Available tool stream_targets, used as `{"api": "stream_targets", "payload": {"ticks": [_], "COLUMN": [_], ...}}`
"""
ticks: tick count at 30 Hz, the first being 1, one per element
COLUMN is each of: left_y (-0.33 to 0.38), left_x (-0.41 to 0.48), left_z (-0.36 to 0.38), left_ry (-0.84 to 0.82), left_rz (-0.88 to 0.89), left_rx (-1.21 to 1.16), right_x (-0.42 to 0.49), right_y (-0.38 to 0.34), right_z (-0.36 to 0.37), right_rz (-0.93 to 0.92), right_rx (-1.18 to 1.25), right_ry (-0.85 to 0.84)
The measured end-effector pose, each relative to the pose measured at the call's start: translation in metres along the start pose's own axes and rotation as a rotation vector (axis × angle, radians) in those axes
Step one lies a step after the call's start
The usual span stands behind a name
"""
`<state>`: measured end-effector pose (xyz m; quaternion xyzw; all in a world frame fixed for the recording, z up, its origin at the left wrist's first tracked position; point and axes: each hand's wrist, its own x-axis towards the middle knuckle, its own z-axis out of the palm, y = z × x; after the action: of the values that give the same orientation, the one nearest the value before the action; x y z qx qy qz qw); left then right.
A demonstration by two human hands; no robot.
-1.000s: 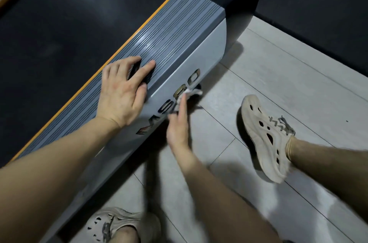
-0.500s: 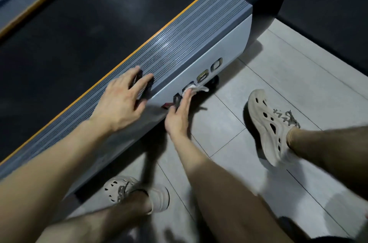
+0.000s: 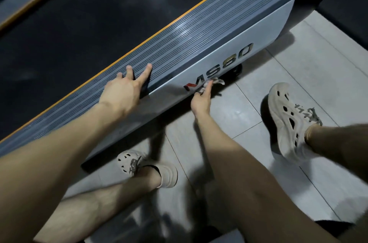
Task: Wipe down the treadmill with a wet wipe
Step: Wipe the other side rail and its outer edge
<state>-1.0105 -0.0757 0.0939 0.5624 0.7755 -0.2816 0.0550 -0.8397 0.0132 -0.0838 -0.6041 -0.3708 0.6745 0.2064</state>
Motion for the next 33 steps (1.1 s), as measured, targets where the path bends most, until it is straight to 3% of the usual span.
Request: {"api": "stream_targets", "payload": {"ticks": [3, 8, 11, 14, 17, 22, 26, 33], "left_y": [0.001, 0.004, 0.004, 0.004, 0.006, 0.009, 0.013, 0.013], "left_x": [0.0, -0.002, -0.001, 0.0, -0.002, -0.001, -0.001, 0.001], "left_z": [0.001, 0.003, 0.003, 0.004, 0.002, -0.003, -0.005, -0.007], "left_ry": [0.005, 0.016, 0.02, 0.021, 0.023, 0.02, 0.016, -0.012], "left_rz": [-0.01, -0.016, -0.012, -0.003, -0.013, -0.025, -0.036, -0.038], "left_rx": [0.024, 0.04, 0.053, 0.052, 0.053, 0.044, 0.026, -0.009], "right_x": [-0.028, -0.113, -0.083, -0.036, -0.03, -0.073, -0.073, -0.084], "right_y": [0.022, 0.081, 0.071, 0.028, -0.004, -0.004, -0.019, -0.071], "right_z": [0.034, 0.093, 0.082, 0.044, 0.03, 0.058, 0.038, -0.018], "right_rz": [0.039, -0.065, -0.158, -0.065, -0.099, -0.122, -0.062, -0.259], "right_rx": [-0.031, -0.172, -0.094, 0.165, 0.239, 0.277, 0.321, -0.024], "right_ry": [-0.047, -0.294, -0.114, 0.2, 0.331, 0.245, 0.168, -0.007]}}
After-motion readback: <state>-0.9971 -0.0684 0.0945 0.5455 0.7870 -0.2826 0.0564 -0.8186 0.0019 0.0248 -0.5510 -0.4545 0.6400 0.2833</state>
